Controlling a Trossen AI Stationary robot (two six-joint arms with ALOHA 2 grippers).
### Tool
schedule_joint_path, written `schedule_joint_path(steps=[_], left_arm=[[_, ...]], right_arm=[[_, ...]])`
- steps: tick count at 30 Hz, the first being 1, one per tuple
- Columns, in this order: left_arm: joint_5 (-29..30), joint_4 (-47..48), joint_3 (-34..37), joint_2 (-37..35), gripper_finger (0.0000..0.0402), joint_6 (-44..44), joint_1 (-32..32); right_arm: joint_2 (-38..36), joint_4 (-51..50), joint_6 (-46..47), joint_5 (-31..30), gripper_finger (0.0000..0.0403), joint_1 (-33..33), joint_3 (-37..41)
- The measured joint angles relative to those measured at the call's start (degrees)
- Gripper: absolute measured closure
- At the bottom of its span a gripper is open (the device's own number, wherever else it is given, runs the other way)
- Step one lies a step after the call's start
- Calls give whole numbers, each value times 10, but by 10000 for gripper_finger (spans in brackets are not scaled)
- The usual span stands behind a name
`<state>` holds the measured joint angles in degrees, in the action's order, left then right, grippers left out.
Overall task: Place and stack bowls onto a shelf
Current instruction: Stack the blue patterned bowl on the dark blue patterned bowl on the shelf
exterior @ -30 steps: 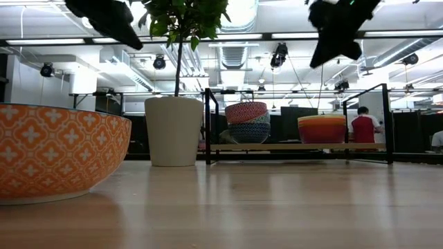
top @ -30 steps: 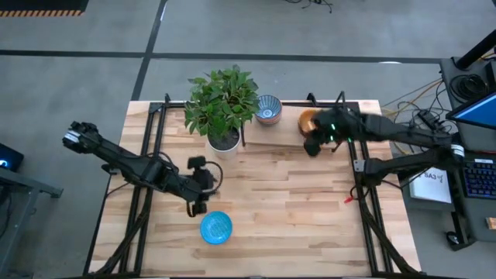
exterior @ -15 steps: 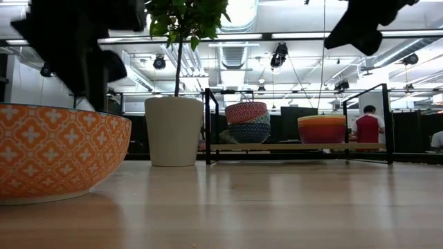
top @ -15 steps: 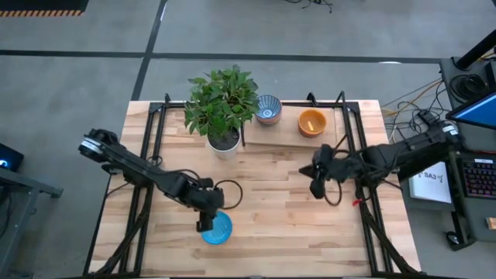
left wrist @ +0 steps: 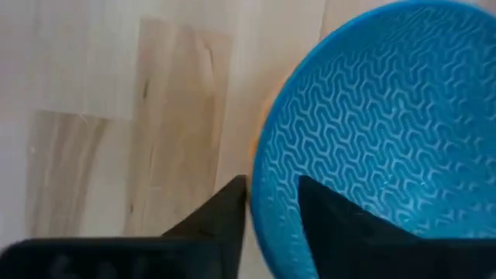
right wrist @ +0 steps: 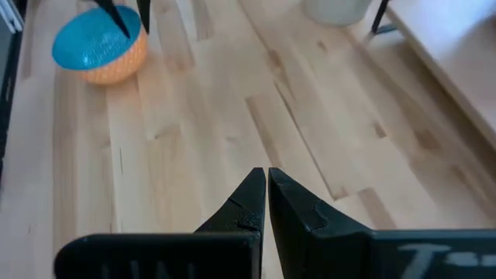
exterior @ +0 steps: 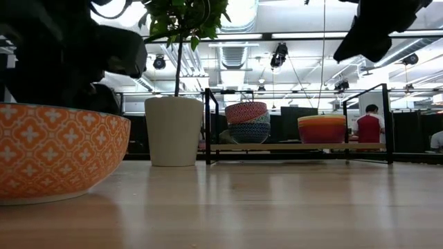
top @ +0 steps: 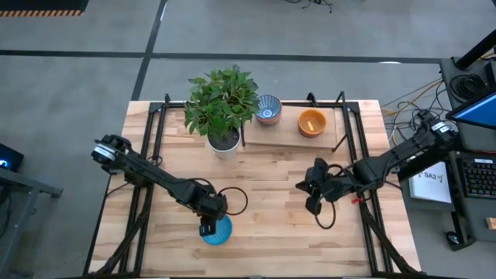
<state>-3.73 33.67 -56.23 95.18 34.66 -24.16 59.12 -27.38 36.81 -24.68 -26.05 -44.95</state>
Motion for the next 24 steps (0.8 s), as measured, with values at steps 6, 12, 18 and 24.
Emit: schedule_joint_path(steps=[6,12,18,24], left_arm=[[-6,1,0,7,391,4,2],[-14,2,-20,4,396,0,14],[27,5,-81,3,397,-46,39],[183,10,-161,3,396,-84,82]], right_arm=[[29,3,26,0,394,-16,0],[44,3,26,0,394,-44,0],[42,1,11,-34,394,-80,2],[9,-4,-34,-50,394,-87,2]])
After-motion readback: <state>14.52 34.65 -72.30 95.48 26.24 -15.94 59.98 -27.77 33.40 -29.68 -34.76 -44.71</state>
